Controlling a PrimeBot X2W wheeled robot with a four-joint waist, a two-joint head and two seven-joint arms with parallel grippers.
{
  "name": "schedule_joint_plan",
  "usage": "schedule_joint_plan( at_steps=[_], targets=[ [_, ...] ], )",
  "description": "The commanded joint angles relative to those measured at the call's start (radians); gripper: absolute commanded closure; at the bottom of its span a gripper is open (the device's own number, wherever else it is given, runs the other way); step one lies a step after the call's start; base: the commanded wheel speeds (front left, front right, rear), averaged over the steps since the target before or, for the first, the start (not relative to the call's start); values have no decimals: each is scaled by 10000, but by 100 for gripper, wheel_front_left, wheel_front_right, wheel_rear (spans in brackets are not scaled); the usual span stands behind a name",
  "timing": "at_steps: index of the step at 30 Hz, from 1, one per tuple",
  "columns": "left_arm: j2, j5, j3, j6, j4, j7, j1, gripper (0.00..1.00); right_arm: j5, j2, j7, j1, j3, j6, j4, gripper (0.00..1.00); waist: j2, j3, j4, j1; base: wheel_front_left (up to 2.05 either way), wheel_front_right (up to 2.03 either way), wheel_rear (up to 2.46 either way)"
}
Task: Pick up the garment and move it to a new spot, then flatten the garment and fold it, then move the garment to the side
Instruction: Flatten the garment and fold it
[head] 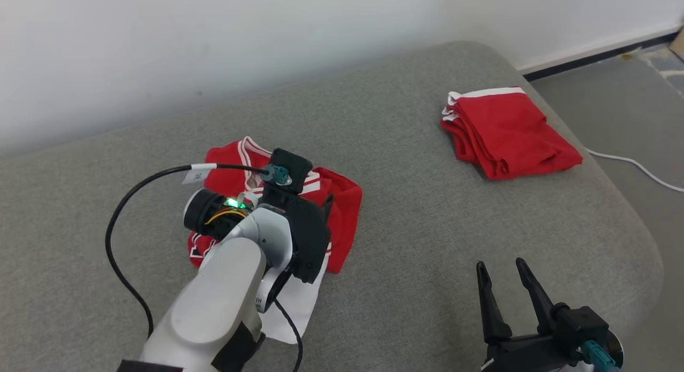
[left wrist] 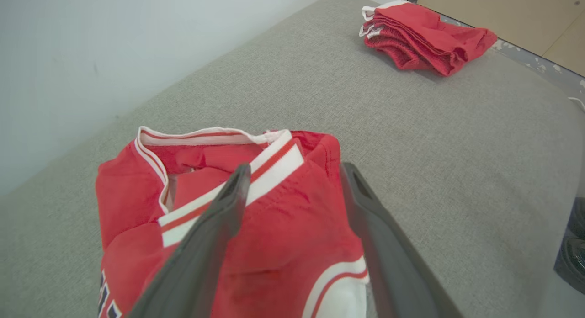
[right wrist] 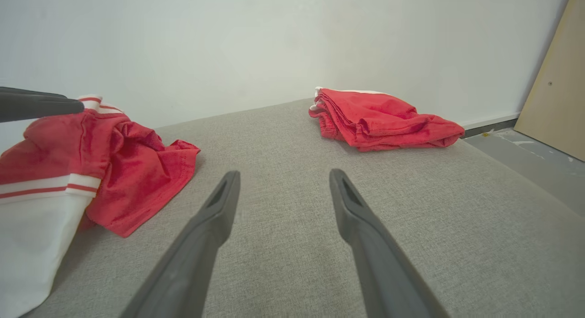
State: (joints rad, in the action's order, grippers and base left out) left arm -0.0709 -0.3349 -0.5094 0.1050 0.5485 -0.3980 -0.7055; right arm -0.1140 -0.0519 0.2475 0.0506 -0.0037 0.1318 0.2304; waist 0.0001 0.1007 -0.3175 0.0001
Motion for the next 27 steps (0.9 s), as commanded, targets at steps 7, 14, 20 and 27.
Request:
schedule_joint_plan(
  at_steps=[7, 14, 20, 27],
  targets=[
    [71, 470, -214, -979, 1017, -680, -695, 0, -92, 32, 149, 102, 51, -25, 160, 0, -1, 357, -743, -1, 0, 0, 0],
    [62, 282, -137, -1181, 1042, -740, -627, 72, -72, 32, 167, 20, -38, -25, 138, 0, -1, 332, -545, -1, 0, 0, 0],
    [-7, 90, -131, -1095, 720, -562, -453, 100, 68, 32, 177, 11, -21, -25, 139, 0, -1, 155, -129, -1, 0, 0, 0],
    [173, -203, -124, -768, -76, 1467, -1357, 100, 92, 32, 181, 184, 196, -25, 189, 0, -1, 90, 33, -1, 0, 0, 0]
  ],
)
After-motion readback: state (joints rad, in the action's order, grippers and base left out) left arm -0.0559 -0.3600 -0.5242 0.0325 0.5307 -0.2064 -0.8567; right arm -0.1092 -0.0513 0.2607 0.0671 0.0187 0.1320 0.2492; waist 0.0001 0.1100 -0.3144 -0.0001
